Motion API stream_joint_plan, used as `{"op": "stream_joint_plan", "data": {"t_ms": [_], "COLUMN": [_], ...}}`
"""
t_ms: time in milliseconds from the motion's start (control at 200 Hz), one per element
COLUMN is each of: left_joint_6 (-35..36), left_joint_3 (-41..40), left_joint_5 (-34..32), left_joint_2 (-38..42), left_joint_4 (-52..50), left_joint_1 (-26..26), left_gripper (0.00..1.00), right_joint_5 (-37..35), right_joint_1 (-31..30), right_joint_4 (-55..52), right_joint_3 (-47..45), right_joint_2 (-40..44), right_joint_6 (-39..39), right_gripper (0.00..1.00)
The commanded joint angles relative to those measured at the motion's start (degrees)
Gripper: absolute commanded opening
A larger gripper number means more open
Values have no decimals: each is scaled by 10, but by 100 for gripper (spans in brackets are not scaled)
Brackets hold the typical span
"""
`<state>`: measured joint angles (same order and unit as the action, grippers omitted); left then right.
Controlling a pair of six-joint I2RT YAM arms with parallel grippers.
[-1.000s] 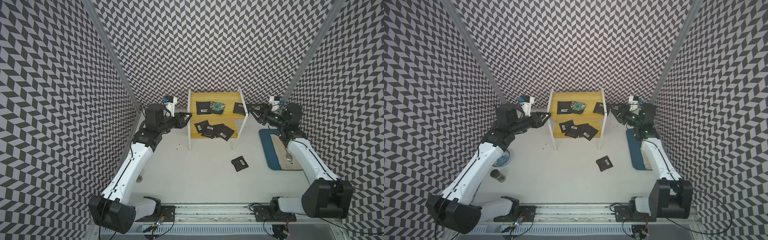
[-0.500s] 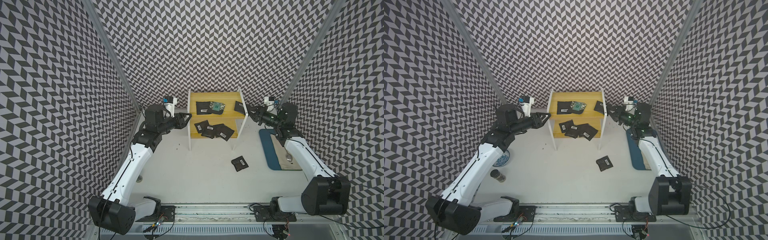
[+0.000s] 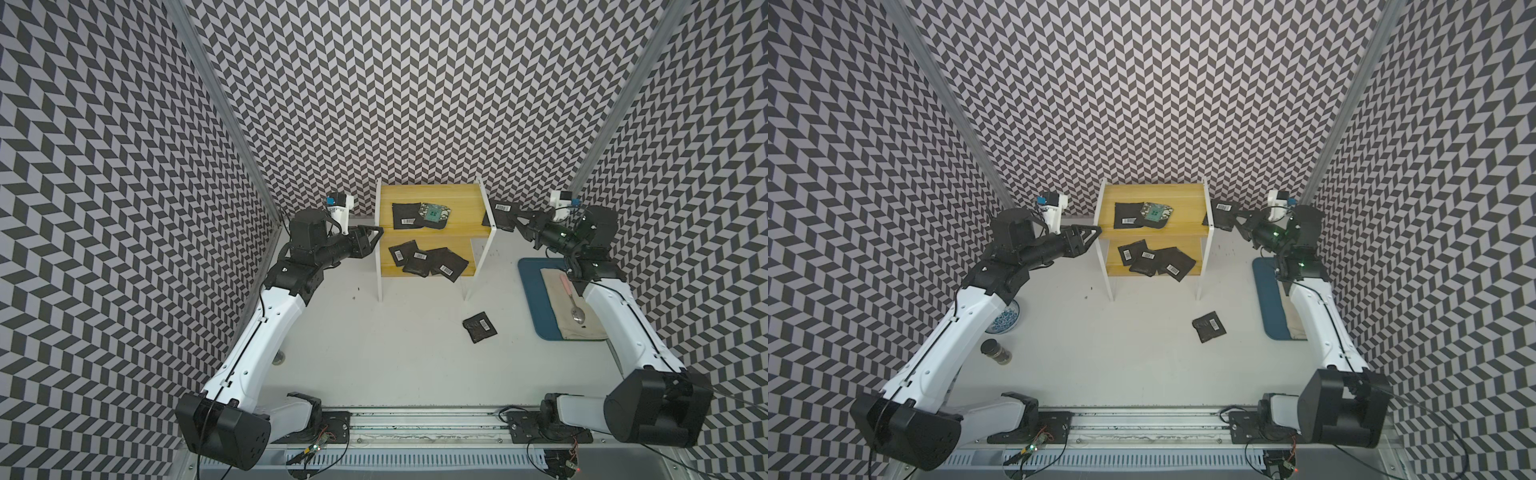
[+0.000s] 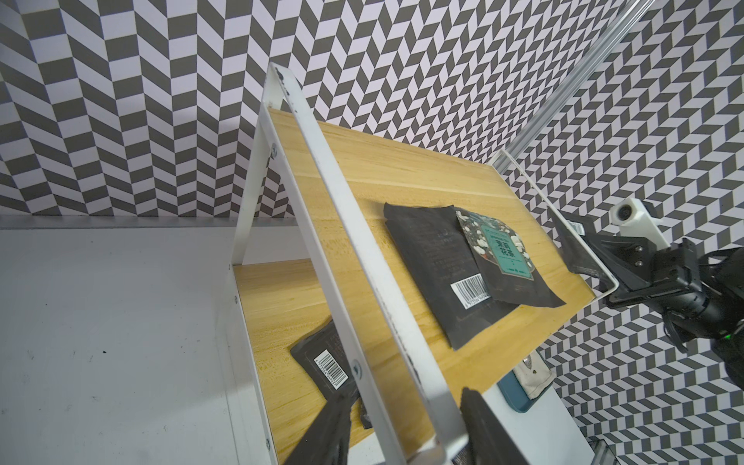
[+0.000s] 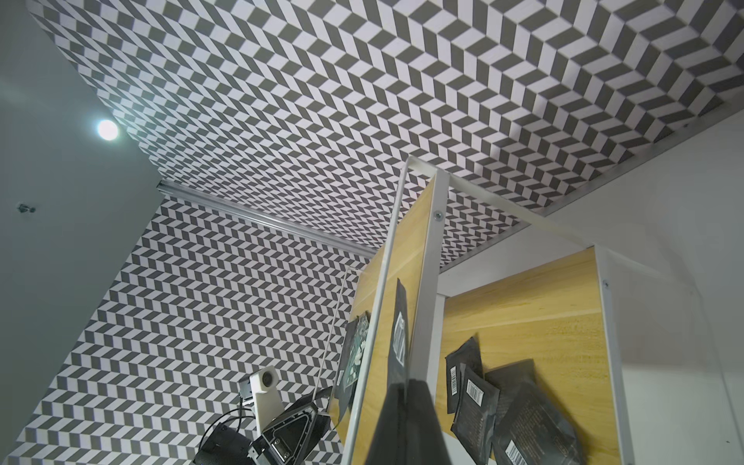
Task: Remove the tea bags from the shelf
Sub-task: Pick up the tea bag from the shelf.
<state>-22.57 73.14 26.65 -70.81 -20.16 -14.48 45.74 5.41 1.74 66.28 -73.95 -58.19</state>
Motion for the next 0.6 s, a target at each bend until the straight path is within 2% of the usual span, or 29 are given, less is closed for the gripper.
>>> {"op": "stream_joint_plan", "data": {"t_ms": [0, 330, 596], "left_joint_6": [3, 3, 6], "left_joint_3": [-4, -3, -6], "left_joint_5": [-2, -3, -6], "left_joint_2": [15, 28, 37], "left_joint_4": [3, 6, -1], "left_joint_1": [6, 7, 7], "left_gripper": [47, 50, 51], "right_joint_5": [-33, -114, -137], "right_joint_1": [9, 15, 12], "right_joint_4": [-7, -91, -152], "right_joint_3": [0, -50, -128], "right_joint_2": [48, 146, 226], "right_joint_6": [26, 78, 110], "right_gripper": [0, 0, 0]}}
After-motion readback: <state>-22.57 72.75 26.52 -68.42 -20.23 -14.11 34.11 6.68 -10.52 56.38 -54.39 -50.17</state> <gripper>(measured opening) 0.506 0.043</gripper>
